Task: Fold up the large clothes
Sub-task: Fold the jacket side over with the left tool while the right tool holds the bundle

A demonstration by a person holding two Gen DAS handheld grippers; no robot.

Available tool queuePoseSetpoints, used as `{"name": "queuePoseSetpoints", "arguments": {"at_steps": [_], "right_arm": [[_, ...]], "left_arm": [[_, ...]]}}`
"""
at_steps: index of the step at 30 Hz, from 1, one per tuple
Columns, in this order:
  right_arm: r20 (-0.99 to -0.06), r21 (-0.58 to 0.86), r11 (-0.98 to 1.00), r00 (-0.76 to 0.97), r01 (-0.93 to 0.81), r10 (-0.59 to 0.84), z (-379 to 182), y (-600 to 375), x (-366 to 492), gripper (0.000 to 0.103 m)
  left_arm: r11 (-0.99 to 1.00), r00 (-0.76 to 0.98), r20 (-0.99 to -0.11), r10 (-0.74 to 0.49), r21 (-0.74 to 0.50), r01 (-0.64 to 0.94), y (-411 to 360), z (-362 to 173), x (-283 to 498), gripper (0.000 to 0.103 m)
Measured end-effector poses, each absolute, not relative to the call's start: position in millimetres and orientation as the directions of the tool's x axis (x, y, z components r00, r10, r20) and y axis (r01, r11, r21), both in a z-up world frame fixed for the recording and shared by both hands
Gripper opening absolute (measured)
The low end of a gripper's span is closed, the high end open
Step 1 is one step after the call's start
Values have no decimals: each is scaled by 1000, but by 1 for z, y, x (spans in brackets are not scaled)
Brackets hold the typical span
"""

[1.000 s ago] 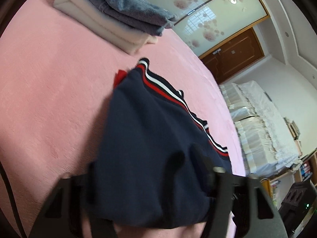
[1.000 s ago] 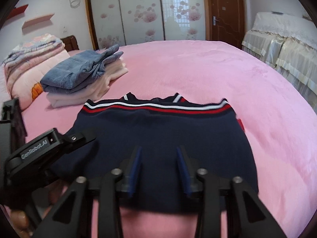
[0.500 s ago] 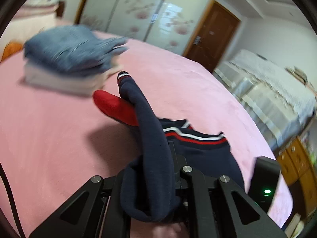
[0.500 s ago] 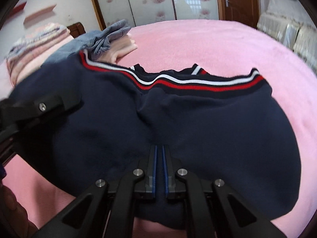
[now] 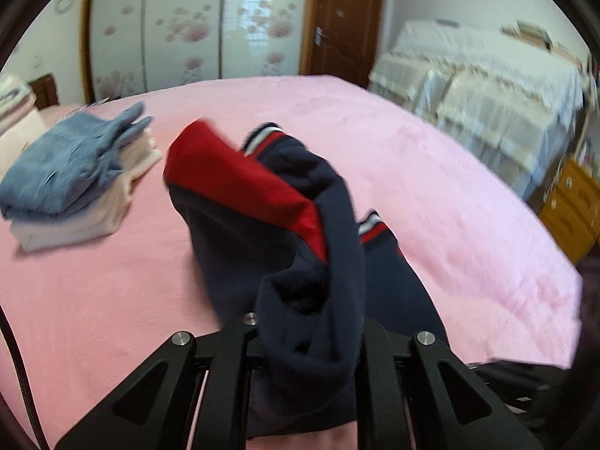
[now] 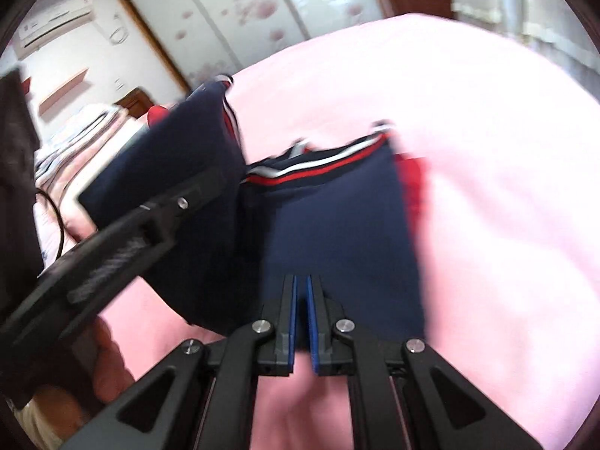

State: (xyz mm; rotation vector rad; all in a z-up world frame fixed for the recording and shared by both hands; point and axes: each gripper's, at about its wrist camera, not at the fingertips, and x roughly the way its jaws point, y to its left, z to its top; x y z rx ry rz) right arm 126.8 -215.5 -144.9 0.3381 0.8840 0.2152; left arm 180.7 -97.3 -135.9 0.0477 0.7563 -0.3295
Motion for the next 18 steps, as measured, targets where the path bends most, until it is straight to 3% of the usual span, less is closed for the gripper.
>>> {"name": "queuePoseSetpoints", "arguments": {"at_steps": [6, 10, 18], "right_arm": [[-729, 352, 932, 651, 88, 214, -148, -264, 104, 6], [-737, 378, 915, 643, 138, 207, -158, -281, 100, 6], [-730, 398, 905, 649, 151, 213, -163, -289, 96, 6]], "left_arm": [[914, 611, -759, -226, 53, 403, -164, -166, 175, 11], [889, 652, -742, -157, 182, 421, -191, -174, 164, 11], [880, 649, -734, -199, 157, 448, -197, -161, 155, 11]]}}
